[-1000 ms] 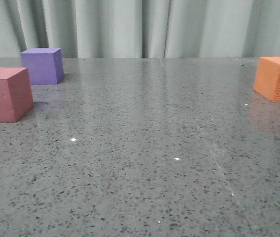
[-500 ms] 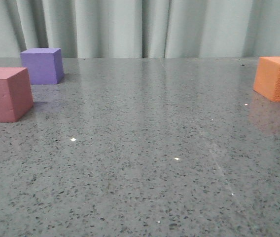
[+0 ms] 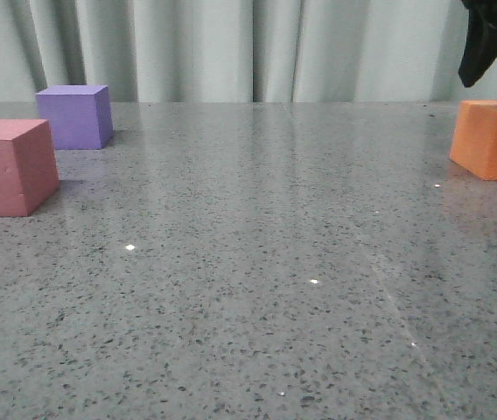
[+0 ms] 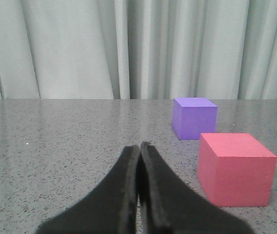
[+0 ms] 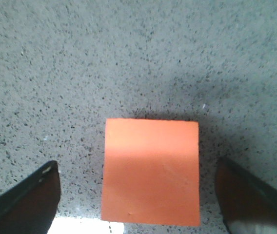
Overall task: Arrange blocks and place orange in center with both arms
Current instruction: 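Lower the right gripper and grasp the orange cube, then lift the orange cube and carry it toward the table center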
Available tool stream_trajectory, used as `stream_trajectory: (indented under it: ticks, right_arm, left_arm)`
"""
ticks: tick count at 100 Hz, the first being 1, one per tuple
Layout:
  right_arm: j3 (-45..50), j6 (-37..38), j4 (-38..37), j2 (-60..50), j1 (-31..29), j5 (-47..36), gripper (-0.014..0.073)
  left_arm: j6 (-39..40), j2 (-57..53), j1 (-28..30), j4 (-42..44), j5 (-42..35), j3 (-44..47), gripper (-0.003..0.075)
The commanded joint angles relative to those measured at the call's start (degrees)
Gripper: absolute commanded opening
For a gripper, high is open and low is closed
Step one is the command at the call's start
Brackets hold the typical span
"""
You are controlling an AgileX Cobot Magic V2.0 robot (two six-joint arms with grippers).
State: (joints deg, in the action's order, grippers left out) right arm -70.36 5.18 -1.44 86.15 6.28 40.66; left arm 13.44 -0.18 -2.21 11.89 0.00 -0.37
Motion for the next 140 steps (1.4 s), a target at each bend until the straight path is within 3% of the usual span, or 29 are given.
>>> stream_trajectory:
  ticks: [1,93,101,122,140]
  right_arm:
    - [-2.2,-0.7,-0.2,-1.2,0.0,-2.3,0.0636]
    - [-2.1,-0.7,-0.2,6.6,-0.4,-4.1,0.0623]
    - [-2.1,-0.7,-0.2,7.2,-0.4,-3.9,0.0560]
    - [-2.1,-0.7,-0.2,7.2,-0.4,-3.5,0.0269]
    - [-3.4,-0.7,1.4,5.3,0.7,-0.5,0.0232]
  left_arm:
    - [0.0,-2.0,0.1,-0.5,-4.7,3.3,-0.0019]
    - [0.0,-2.0,0.1,-0.5,-4.7,3.3,-0.0019]
    - [0.0,-2.0,0.1,-0.5,-4.7,3.3,-0.0019]
    - [0.0,-2.0,0.1,-0.5,-4.7,3.3,-0.0019]
    - [0.0,-2.0,0.1,-0.5,-4.7,3.3,-0.0019]
